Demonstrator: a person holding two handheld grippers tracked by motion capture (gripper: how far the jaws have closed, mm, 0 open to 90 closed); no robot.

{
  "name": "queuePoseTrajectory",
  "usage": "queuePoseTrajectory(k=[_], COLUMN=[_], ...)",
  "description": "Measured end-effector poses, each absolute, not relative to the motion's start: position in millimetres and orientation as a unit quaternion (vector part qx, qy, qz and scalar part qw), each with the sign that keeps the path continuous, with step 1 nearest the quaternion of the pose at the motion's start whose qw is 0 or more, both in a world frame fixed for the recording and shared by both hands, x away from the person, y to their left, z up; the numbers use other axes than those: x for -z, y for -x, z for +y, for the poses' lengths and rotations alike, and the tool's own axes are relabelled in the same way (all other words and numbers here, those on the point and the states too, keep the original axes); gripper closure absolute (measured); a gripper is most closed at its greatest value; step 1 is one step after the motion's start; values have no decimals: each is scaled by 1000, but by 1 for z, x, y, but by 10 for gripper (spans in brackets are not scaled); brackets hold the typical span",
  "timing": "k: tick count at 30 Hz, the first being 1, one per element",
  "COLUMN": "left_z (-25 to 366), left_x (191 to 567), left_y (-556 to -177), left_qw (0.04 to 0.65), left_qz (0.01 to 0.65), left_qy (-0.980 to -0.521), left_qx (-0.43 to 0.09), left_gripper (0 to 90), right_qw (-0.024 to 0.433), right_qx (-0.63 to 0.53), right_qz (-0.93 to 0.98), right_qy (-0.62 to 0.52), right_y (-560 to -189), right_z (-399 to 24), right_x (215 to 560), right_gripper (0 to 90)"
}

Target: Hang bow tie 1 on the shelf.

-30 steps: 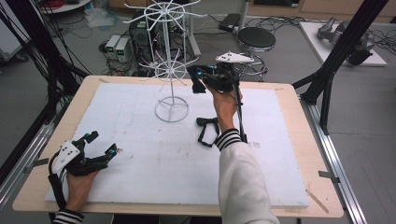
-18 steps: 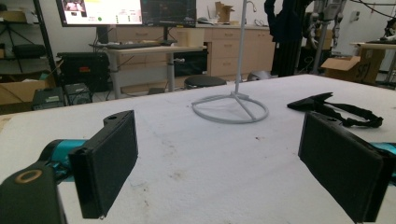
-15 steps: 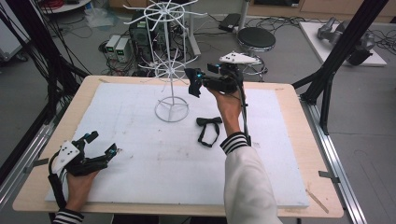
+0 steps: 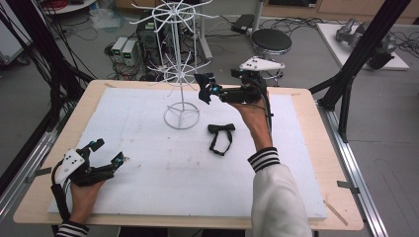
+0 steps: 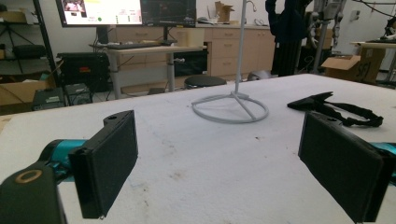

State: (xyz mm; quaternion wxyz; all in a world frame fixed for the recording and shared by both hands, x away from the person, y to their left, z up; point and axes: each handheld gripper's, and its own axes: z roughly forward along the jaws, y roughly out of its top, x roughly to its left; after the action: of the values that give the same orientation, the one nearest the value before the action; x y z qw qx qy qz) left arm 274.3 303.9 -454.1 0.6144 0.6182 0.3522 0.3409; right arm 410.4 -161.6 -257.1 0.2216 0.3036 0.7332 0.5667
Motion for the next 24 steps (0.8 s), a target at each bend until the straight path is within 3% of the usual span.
queuePoseTrajectory(k=[12,24], left_z=[305,304], left_x=[454,454], left_y=[-275,-276], left_qw=[618,617], left_qz=[355,357], left_qy=[-616,-617], left_qx=[-336,-334], left_gripper=[123,123], right_qw=[218,203], right_qx=[-551,-548], right_qz=[747,752], right_qy=[-301,-303], right_y=[-387,-369], right_z=[-205,-220], right_x=[278,307], right_gripper=[114,115])
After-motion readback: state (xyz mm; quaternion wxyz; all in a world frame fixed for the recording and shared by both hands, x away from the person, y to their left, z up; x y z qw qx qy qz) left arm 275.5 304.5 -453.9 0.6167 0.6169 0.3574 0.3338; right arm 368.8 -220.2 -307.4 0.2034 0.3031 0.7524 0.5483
